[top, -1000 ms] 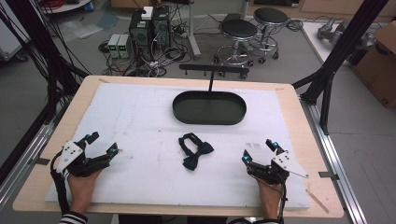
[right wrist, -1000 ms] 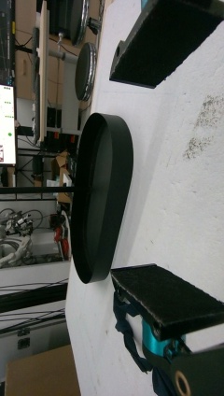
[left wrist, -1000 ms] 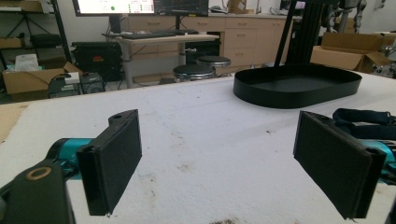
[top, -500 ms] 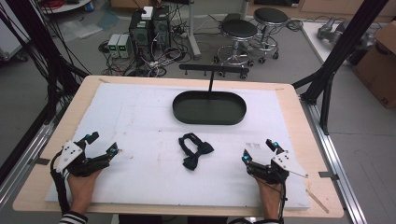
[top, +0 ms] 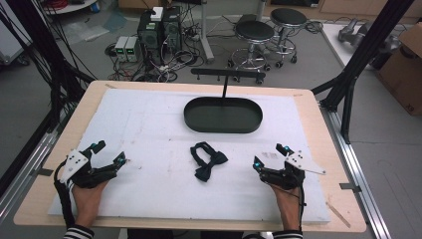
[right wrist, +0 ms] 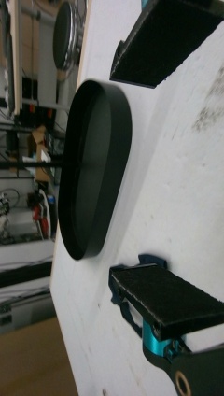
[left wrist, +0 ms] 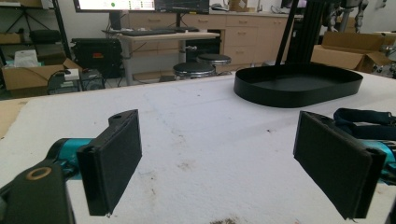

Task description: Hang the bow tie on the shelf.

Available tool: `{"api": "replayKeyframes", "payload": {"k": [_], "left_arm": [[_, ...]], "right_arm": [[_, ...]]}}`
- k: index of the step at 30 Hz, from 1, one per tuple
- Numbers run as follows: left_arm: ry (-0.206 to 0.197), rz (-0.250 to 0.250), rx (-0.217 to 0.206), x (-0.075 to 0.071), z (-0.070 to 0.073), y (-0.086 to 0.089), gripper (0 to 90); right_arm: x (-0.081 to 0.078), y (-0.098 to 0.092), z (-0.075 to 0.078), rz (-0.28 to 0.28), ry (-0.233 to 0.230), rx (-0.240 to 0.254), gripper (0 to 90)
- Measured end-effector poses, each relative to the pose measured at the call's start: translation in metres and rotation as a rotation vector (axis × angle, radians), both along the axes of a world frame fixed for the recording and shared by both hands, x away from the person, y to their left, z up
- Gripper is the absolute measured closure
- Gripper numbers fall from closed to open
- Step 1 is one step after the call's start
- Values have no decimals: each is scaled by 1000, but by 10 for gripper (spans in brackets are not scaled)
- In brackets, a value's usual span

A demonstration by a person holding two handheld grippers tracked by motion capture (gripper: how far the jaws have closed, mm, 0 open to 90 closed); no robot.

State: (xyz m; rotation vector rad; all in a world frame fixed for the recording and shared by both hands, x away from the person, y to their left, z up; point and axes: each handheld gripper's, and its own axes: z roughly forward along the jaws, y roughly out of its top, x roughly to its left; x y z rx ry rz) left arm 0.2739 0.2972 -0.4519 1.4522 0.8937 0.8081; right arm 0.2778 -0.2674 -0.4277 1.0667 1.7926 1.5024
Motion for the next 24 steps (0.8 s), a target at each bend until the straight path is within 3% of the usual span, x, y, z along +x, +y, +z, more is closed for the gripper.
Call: {"api": "replayKeyframes", "payload": {"k": [4,9,16,21,24], "left_arm": [[0,0,0,0,0,0,157],[-2,-1,-3,0,0,0,157],[-1,-1,-5,0,0,0,157],[2,-1,-1,0,0,1,157],[4,-1,-3,0,0,0,157]], "right_arm": [[4,8,7,42,18,-17,52],[13,27,19,106,24,-77,52],[20,40,29,146,31,-103,52],[31,52,34,192,101,-112,53],[34,57,37,205,113,-130,53]]}}
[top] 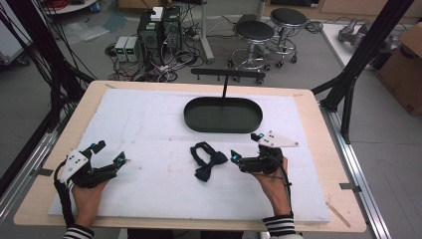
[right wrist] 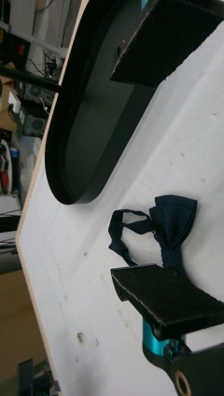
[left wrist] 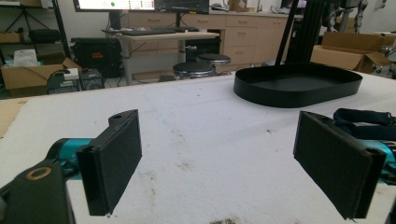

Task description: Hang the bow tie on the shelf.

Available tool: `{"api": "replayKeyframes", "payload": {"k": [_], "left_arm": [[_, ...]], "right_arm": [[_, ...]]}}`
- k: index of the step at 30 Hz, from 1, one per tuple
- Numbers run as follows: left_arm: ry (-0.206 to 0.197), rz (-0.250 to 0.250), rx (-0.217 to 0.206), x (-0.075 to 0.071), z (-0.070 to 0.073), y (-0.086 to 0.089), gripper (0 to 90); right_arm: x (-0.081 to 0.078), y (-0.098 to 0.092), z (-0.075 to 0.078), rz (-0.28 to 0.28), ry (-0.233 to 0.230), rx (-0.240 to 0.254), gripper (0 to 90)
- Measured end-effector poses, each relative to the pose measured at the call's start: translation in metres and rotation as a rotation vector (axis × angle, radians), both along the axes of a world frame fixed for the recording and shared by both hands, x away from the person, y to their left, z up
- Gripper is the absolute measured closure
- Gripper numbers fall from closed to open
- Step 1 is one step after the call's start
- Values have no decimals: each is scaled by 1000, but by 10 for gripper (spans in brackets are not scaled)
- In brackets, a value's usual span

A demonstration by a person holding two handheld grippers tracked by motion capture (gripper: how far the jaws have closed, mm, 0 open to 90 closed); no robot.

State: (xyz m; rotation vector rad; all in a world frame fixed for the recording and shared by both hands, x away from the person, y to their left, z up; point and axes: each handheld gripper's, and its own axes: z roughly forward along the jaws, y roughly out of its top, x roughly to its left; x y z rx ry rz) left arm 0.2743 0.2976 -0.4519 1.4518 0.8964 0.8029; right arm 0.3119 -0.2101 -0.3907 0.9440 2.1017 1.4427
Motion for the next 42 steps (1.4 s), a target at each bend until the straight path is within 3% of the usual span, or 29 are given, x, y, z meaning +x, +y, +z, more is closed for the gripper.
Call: {"api": "replayKeyframes", "payload": {"k": [4,8,14,23,26,36,40,42], "left_arm": [[1,-2,-2,0,0,0,157],[0,-2,-4,0,0,0,157],[1,-2,-10,0,0,0,158],[2,-3,-13,0,0,1,159],[2,-3,-15,0,0,1,159],[4,-3,-15,0,0,1,159],[4,-4,-20,1,0,1,159],[5,-5,-20,1,0,2,159]], "right_arm": [[10,15,5,34,56,-38,53],[15,24,7,55,68,-66,53],[27,42,6,85,136,-126,55],[40,63,4,123,193,-205,64],[43,67,4,142,208,-211,168],[54,79,-5,142,267,-280,187],[59,86,-10,141,327,-333,245],[61,88,-12,144,341,-331,264]]}}
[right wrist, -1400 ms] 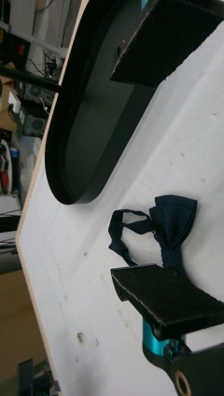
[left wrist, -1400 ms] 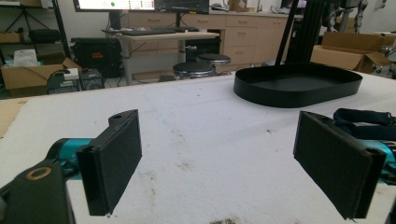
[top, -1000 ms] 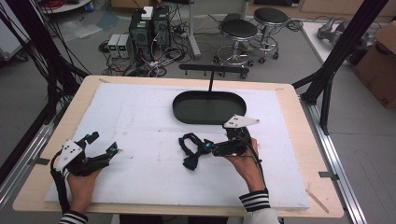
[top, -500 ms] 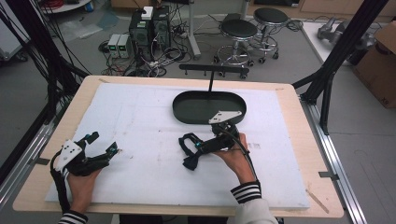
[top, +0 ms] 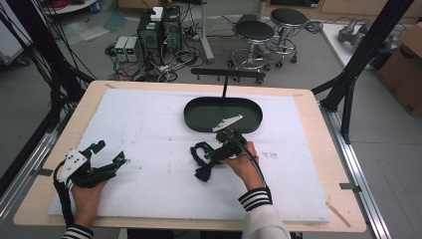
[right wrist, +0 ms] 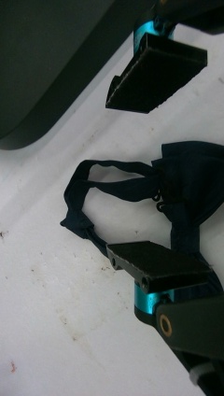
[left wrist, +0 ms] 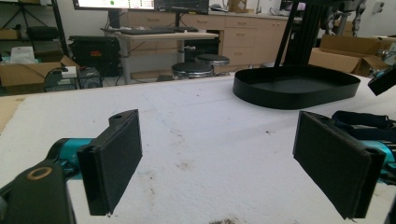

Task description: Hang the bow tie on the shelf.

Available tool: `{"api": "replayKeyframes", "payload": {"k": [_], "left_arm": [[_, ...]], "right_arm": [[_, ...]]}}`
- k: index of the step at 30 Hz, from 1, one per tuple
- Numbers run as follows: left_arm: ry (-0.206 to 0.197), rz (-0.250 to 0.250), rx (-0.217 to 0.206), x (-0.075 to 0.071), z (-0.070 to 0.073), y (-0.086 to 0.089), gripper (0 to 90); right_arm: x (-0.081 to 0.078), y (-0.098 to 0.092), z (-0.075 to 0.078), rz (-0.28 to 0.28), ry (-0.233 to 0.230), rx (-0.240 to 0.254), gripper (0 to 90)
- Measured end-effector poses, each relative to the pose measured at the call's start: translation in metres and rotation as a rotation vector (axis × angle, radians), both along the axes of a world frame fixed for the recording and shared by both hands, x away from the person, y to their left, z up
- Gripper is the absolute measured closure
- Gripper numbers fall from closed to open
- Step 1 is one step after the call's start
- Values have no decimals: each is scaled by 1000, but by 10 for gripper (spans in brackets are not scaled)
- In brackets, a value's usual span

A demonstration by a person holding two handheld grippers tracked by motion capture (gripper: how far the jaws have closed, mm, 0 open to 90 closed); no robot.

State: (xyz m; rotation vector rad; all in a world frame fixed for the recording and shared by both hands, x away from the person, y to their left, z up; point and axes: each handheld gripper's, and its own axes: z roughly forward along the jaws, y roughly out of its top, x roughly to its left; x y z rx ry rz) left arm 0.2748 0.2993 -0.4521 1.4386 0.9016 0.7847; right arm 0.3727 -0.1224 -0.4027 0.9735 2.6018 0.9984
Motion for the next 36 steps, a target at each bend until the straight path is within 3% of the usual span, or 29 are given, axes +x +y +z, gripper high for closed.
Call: {"api": "replayKeyframes", "payload": {"k": [8,23,36], "left_arm": [[1,1,-2,0,0,0,160],[1,1,-3,0,0,0,160],[1,1,-8,0,0,1,161]], "right_arm": [[4,2,-6,-21,44,-52,363],[9,9,-14,-48,121,-71,502],[11,17,-19,-60,142,-114,602]]}}
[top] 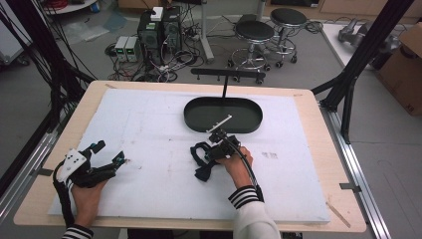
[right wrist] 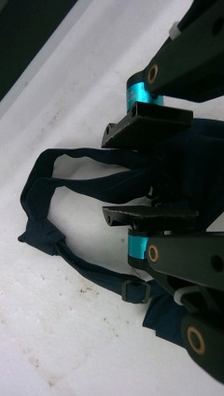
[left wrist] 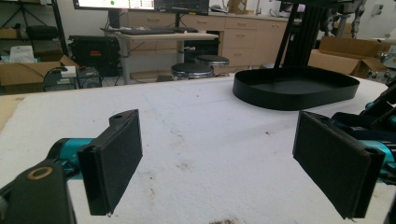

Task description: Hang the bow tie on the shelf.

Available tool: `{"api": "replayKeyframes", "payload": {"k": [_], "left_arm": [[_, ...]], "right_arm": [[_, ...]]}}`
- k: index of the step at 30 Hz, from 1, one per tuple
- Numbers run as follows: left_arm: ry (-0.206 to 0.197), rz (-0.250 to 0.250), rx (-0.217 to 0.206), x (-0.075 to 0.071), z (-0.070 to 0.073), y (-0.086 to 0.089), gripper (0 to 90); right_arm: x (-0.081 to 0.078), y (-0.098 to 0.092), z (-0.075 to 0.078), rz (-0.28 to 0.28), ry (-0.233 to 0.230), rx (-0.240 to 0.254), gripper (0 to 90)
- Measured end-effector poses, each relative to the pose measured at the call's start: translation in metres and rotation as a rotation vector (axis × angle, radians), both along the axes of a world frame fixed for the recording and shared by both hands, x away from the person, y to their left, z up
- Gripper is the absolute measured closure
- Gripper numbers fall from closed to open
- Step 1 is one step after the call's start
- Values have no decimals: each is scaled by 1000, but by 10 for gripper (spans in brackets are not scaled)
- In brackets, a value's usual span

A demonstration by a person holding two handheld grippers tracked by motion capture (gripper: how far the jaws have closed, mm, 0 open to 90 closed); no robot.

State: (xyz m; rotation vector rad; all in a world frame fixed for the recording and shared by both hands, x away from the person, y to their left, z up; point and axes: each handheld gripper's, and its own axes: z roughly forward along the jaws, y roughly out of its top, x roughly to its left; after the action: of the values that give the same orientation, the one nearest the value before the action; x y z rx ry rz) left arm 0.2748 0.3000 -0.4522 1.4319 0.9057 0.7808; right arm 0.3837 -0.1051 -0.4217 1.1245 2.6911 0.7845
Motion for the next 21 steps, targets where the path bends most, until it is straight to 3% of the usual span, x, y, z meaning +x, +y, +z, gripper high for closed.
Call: {"api": "replayKeyframes", "payload": {"k": [7,17,21], "left_arm": [[0,0,-3,0,0,0,161],[0,-2,-5,0,0,0,162],[1,-3,-4,0,0,1,162]], "right_arm": [[1,2,0,8,-11,-17,628],[-2,6,2,20,-48,-69,799],[-2,6,4,13,-46,-53,848]]}}
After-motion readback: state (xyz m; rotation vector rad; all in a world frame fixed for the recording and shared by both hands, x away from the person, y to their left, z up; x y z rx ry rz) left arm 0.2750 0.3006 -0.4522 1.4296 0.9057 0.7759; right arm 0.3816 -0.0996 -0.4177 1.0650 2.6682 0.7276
